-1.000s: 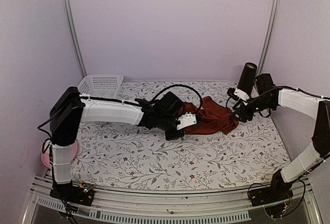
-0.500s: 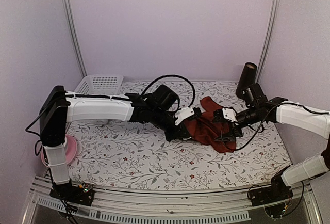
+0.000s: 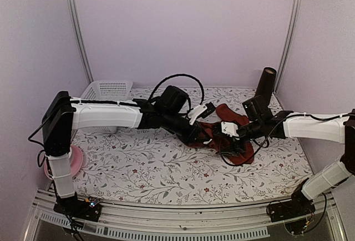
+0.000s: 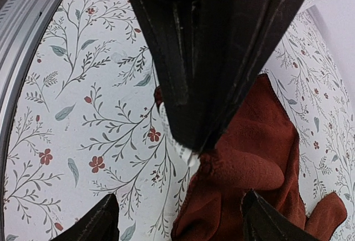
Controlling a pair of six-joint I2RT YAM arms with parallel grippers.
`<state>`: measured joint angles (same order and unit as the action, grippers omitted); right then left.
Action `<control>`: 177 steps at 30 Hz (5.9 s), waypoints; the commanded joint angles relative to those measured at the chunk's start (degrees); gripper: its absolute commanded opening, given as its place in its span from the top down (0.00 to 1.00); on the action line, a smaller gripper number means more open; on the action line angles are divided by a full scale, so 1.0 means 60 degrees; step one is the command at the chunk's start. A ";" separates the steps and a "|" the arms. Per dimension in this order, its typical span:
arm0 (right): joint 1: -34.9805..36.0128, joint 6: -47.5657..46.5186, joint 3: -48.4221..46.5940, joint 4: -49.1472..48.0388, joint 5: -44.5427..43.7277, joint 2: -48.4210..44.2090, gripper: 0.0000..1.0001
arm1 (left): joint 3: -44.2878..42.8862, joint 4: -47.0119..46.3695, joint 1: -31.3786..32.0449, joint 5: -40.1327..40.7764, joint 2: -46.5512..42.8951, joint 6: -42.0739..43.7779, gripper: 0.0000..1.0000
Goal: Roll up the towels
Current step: Adjust the towel at the center of the board.
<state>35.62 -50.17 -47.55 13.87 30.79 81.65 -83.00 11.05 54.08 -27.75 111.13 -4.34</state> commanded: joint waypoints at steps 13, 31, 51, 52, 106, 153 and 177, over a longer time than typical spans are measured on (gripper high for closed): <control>0.0624 0.0875 -0.0232 -0.0404 -0.0879 0.0534 0.57 | 0.0749 -0.1090 -0.0308 0.0196 -0.0088 -0.0937 1.00; 0.0840 0.2009 -0.0279 -0.1422 -0.1497 0.0886 0.52 | 0.1035 -0.2062 -0.0300 -0.0317 0.0158 -0.1528 1.00; 0.0976 0.1844 -0.0685 -0.0853 -0.1949 0.1134 0.97 | 0.2758 -0.2611 -0.0320 0.0129 -0.1139 0.0034 0.25; 0.0934 0.1833 -0.0726 -0.0785 -0.1915 0.1166 0.97 | 0.2946 -0.2712 -0.0303 0.0276 -0.1289 0.0234 0.20; -0.0599 0.1964 -0.2876 0.2767 0.1445 0.3235 0.90 | 0.5644 -1.3404 0.3378 0.8081 0.2005 0.8962 0.60; -0.0862 0.2075 -0.2798 0.2363 0.0483 0.3345 0.97 | 0.5324 -1.1184 0.2492 0.8330 0.1117 0.7451 1.00; 0.0414 -0.0326 -0.0650 0.0945 0.0313 0.0887 0.41 | 0.5392 -0.8631 0.0824 0.2882 -0.0594 0.0897 1.00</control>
<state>36.86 -50.76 -52.95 23.09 35.79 86.37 -51.70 -36.62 60.49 -6.37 107.59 8.03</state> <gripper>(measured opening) 0.565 0.004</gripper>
